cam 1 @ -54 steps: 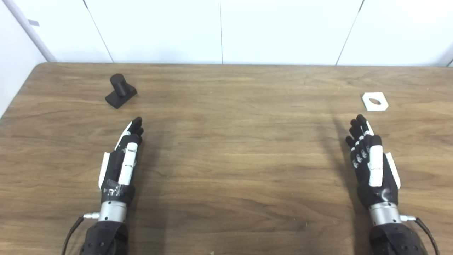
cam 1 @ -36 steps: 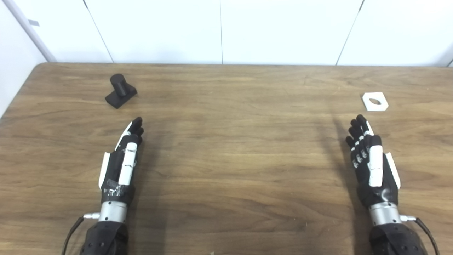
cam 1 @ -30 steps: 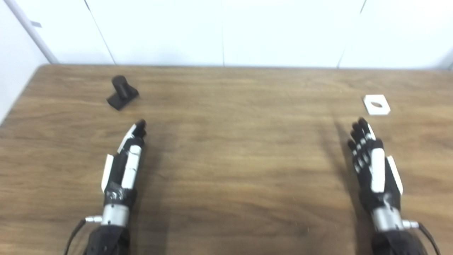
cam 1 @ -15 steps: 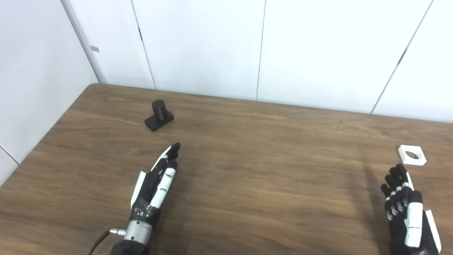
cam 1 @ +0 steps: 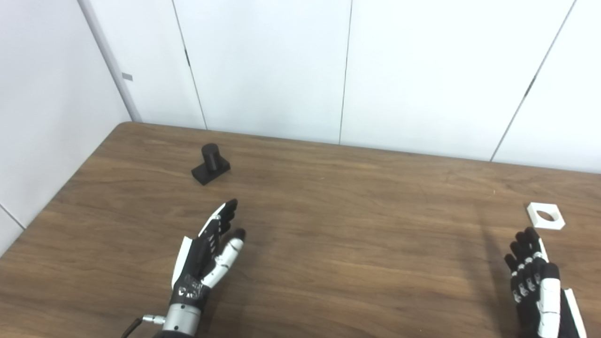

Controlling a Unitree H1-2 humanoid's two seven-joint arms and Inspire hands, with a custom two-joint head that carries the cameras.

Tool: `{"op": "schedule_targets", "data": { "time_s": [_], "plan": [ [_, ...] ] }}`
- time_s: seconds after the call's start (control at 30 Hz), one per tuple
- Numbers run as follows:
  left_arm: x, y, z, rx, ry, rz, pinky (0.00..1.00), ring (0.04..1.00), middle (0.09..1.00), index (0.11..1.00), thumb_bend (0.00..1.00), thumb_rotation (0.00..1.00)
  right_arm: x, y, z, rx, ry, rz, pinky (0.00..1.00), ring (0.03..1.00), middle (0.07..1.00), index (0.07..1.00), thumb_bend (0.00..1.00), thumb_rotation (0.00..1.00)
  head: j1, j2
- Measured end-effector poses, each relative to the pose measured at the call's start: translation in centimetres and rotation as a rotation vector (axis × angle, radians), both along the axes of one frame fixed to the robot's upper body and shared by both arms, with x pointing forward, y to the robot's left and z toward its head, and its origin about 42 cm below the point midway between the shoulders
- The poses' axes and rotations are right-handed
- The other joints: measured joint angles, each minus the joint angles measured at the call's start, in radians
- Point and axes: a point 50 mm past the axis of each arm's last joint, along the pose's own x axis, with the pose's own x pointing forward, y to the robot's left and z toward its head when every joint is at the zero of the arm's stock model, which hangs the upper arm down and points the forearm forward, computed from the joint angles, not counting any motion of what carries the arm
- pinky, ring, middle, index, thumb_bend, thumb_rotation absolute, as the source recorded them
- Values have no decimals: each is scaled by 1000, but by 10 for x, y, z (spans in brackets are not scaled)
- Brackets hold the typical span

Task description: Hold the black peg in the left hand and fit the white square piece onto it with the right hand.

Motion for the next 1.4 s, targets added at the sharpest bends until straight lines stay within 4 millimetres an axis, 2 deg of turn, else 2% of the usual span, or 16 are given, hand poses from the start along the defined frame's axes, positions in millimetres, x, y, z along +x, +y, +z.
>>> {"op": "schedule_targets", "data": {
  "time_s": [0.13, 0.33, 0.37, 0.53, 0.63, 0.73, 0.9, 1.03, 1.3, 1.4],
  "plan": [
    [-2, 1, 22, 191, 18, 53, 867, 902, 907, 895, 725, 307, 0, 0, 0, -2, 1, 2, 1000, 1000, 993, 1000, 513, 1000, -6, 5],
    [-2, 20, 45, 350, 59, 140, 912, 935, 930, 886, 765, 285, -1, 1, -1, -16, 5, 5, 1000, 1000, 999, 1000, 525, 1000, -12, 5],
    [0, 25, 46, 367, 69, 150, 917, 944, 935, 898, 789, 315, -1, 1, -1, -18, 6, 4, 1000, 1000, 998, 1000, 522, 1000, -12, 5],
    [20, 43, 65, 454, 52, 192, 864, 948, 942, 886, 821, 362, -2, 1, -1, -23, 8, 5, 1000, 1000, 994, 1000, 509, 1000, -12, 6],
    [33, 47, 75, 494, 41, 217, 904, 977, 941, 880, 827, 388, -2, 2, -1, -25, 6, 8, 1000, 1000, 996, 1000, 512, 1000, -14, 8],
    [42, 53, 72, 522, 79, 239, 965, 986, 945, 882, 826, 409, -2, 2, -1, -30, 6, 9, 1000, 1000, 993, 1000, 516, 1000, -12, 11],
    [56, 76, 57, 536, 155, 256, 950, 994, 953, 879, 816, 409, -3, 2, -1, -32, 7, 7, 1000, 1000, 994, 1000, 495, 1000, -17, 14],
    [74, 92, 52, 556, 191, 263, 995, 995, 944, 863, 828, 436, -3, 2, -1, -32, 7, 6, 1000, 1000, 992, 1000, 499, 1000, -17, 18],
    [113, 99, 58, 670, 200, 280, 1000, 1000, 968, 828, 843, 459, -4, 2, -1, -38, 7, 7, 1000, 1000, 985, 998, 517, 1000, -17, 23],
    [125, 102, 50, 681, 237, 280, 1000, 1000, 978, 826, 856, 449, -4, 2, -1, -40, 7, 7, 1000, 1000, 980, 995, 513, 1000, -20, 25]
  ]
}}
